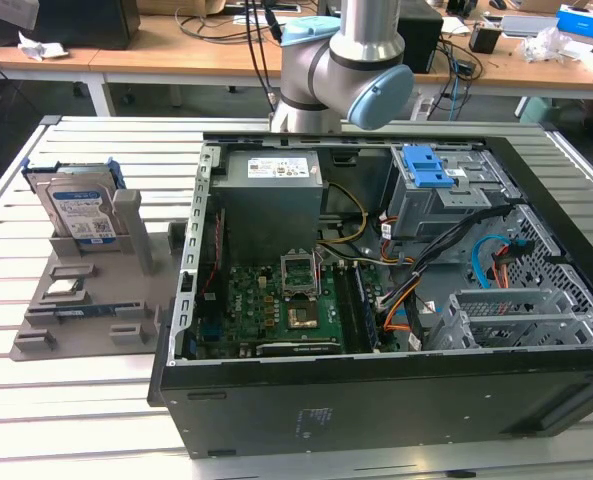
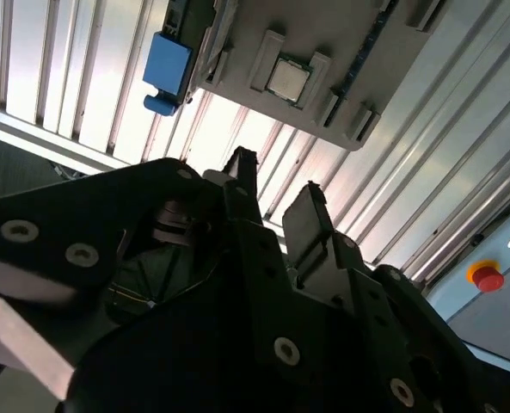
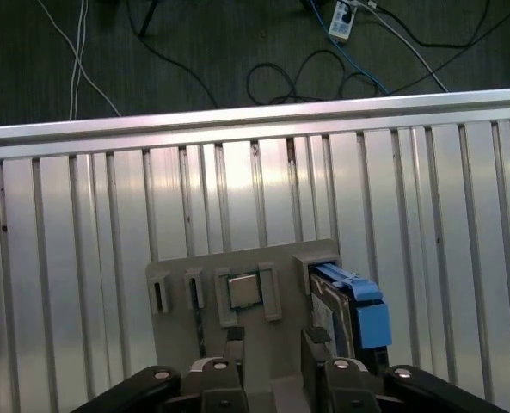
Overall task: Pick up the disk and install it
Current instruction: 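Pick up the disk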
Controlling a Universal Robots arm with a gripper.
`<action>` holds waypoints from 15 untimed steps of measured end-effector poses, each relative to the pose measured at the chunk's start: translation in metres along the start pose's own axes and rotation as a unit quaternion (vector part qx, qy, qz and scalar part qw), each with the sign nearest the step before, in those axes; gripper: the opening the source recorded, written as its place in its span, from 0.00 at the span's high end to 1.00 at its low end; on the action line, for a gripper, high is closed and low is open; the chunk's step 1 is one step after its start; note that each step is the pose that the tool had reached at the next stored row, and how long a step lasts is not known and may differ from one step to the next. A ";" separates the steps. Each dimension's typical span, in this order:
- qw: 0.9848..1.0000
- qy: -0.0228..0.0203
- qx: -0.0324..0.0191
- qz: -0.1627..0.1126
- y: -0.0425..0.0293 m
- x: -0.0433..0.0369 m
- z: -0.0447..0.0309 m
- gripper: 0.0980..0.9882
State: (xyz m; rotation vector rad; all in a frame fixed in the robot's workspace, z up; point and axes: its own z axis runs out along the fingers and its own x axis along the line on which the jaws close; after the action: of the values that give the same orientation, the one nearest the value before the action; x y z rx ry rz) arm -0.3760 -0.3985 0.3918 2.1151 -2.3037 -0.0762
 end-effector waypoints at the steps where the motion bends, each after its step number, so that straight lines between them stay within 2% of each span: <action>1: 1.000 0.000 0.000 0.000 0.0000 0.0000 0.0000 0.64; 2: 1.000 0.000 0.000 0.000 0.0000 0.0000 0.0000 0.57; 10: 1.000 0.000 0.000 0.000 0.0000 -0.0003 0.0000 0.57; 15: 1.000 0.000 0.000 0.000 0.0006 -0.0076 0.0002 0.57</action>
State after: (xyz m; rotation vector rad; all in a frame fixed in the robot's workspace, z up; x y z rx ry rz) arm -0.3760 -0.3909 0.3917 2.1161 -2.3029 -0.0761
